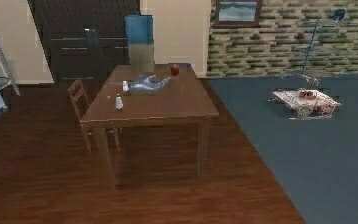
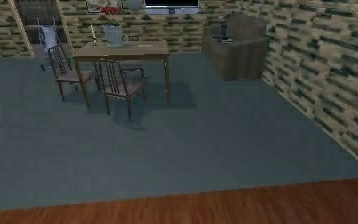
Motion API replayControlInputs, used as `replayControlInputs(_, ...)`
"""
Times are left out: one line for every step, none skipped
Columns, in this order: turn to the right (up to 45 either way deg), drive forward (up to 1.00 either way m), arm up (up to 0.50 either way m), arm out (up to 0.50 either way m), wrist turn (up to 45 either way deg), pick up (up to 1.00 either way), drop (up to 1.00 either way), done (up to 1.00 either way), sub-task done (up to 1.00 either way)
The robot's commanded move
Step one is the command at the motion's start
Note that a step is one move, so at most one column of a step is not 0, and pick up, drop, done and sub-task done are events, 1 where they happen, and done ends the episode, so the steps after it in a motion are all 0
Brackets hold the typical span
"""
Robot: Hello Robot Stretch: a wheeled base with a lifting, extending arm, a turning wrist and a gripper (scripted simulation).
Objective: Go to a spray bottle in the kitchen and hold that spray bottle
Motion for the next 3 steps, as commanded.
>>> replayControlInputs(0.0,0.25,0.00,0.00,0.0,0.00,0.00,0.00,0.00)
replayControlInputs(-45.0,0.00,0.00,0.00,0.0,0.00,0.00,0.00,0.00)
replayControlInputs(-3.0,0.00,0.00,0.00,0.0,0.00,0.00,0.00,0.00)
